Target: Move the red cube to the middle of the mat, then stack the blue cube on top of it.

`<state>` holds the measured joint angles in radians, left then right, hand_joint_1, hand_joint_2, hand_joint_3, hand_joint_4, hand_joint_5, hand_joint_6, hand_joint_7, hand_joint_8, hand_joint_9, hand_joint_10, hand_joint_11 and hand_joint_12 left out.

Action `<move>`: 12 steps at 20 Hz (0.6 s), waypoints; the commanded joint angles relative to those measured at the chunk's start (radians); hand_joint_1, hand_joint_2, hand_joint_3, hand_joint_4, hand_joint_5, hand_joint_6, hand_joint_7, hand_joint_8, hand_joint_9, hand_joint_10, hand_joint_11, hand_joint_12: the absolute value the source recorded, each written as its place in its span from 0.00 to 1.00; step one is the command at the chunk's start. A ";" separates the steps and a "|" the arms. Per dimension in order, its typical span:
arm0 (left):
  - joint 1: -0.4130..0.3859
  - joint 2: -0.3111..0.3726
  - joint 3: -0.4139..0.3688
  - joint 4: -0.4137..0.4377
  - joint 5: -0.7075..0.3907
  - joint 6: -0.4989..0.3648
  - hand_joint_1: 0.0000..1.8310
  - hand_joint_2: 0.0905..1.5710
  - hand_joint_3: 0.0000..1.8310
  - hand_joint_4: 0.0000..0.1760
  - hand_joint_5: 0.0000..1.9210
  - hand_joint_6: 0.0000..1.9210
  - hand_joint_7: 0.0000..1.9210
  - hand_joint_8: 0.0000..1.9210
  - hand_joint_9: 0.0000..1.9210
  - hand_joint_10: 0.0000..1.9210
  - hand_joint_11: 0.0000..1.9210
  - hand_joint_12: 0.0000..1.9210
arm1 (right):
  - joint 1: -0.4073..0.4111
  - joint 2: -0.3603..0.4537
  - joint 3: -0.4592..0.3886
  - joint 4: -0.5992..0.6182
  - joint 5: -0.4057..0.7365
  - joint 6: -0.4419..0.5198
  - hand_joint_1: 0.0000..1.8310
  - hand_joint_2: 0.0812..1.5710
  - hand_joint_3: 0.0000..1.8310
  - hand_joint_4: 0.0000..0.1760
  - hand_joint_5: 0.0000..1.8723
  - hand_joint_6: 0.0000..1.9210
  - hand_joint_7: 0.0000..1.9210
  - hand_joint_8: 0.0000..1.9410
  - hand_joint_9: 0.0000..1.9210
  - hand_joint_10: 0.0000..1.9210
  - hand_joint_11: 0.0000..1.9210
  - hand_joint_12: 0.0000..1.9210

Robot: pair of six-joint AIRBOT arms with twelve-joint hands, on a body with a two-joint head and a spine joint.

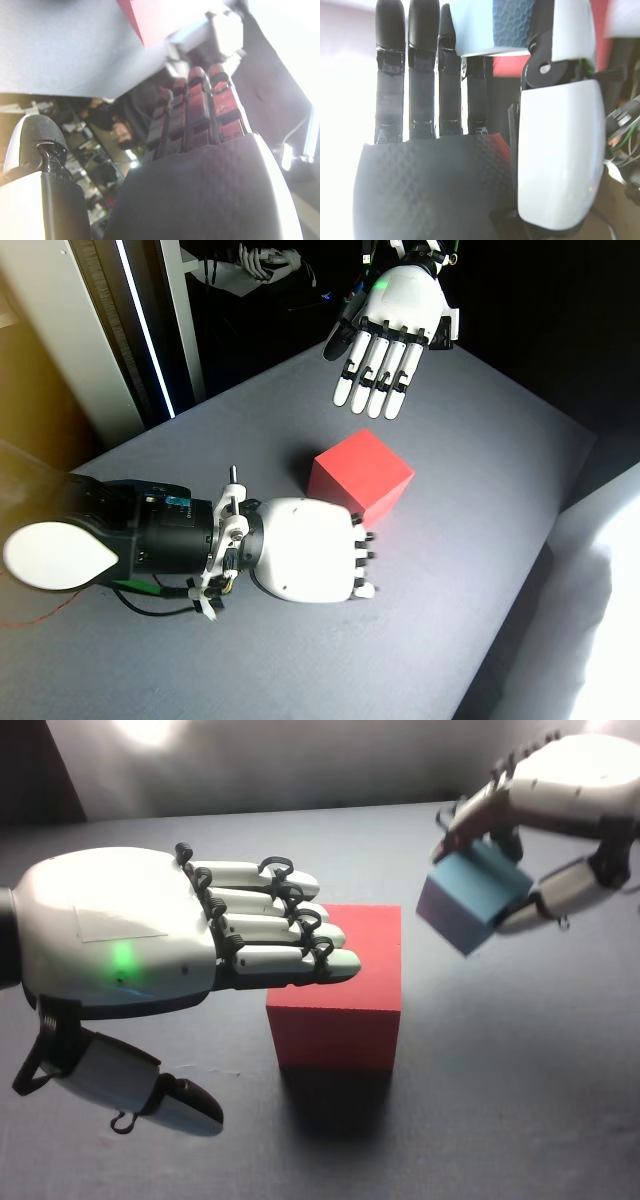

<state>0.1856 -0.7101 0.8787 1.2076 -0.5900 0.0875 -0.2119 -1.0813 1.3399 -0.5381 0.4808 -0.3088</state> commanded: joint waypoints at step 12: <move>-0.023 0.009 0.001 -0.045 -0.048 -0.003 0.25 0.67 0.00 0.00 0.02 0.00 0.05 0.00 0.06 0.00 0.01 0.04 | 0.229 -0.034 0.001 -0.350 0.051 0.442 0.75 0.67 0.00 0.00 0.52 0.47 0.58 0.45 0.47 0.56 0.31 0.61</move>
<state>0.1757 -0.7101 0.8783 1.2106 -0.5838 0.0868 0.0051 -1.1290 1.3399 -0.9333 0.4549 0.1291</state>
